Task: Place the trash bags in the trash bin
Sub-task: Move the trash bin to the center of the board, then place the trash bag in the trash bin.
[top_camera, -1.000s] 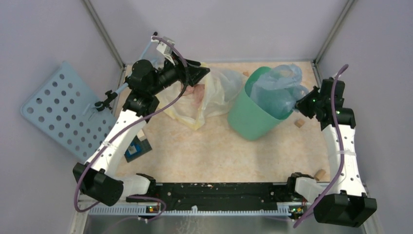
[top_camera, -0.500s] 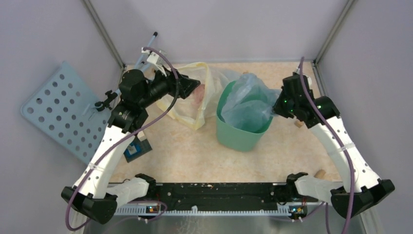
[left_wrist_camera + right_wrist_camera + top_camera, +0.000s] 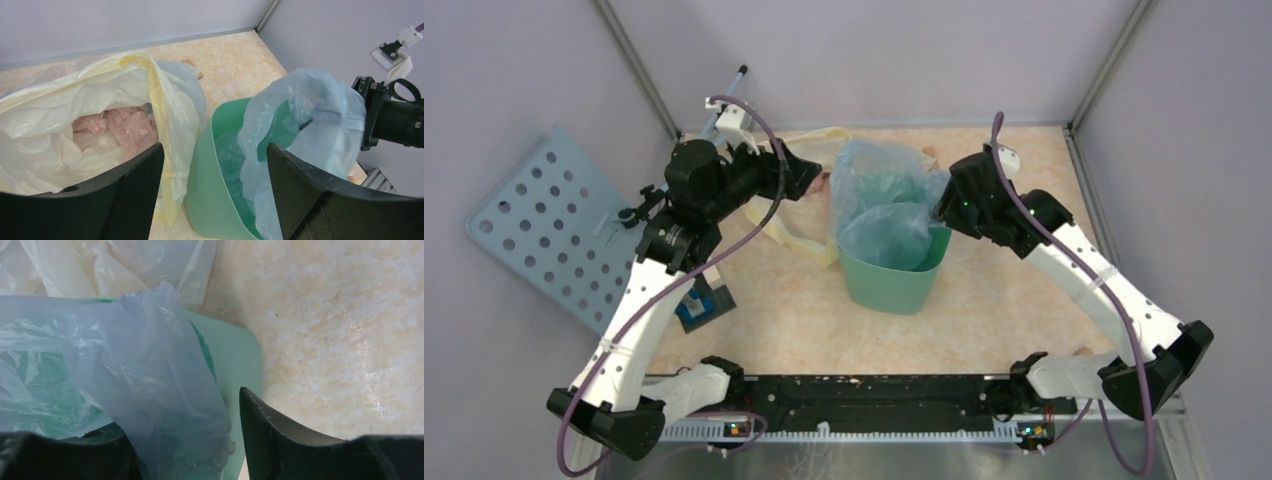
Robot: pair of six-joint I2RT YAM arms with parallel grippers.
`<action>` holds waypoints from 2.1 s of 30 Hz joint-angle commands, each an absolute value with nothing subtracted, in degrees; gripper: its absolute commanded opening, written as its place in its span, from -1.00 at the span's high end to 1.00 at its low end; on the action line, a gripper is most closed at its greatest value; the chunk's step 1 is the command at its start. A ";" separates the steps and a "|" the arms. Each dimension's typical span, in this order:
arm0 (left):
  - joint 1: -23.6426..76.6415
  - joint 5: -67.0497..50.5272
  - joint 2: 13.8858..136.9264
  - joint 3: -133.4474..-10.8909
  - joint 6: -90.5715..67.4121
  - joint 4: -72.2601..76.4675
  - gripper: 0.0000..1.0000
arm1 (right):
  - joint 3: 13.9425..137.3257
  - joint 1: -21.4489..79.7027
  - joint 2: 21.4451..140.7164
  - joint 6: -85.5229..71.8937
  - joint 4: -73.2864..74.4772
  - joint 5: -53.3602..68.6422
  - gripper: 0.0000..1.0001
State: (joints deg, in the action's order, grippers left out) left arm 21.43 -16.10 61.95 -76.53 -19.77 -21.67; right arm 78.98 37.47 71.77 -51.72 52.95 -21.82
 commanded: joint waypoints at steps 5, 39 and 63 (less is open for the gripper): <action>21.18 -17.36 56.76 -77.78 -16.08 -15.61 -0.73 | 79.75 37.97 62.91 -41.79 46.87 -26.79 -0.23; 34.91 -6.01 74.21 -98.63 -7.35 -34.05 -0.45 | 84.63 37.97 67.69 -22.93 40.36 -30.14 -0.33; 30.18 -3.08 73.28 -92.87 -8.62 -36.59 1.00 | 83.17 37.92 63.50 -13.22 31.31 -26.48 1.00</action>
State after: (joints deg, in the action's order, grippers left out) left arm 31.77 -3.62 74.85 -93.82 -7.60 -35.24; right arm 84.36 37.50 70.06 -15.88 39.99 -26.94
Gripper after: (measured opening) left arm 0.005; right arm 0.005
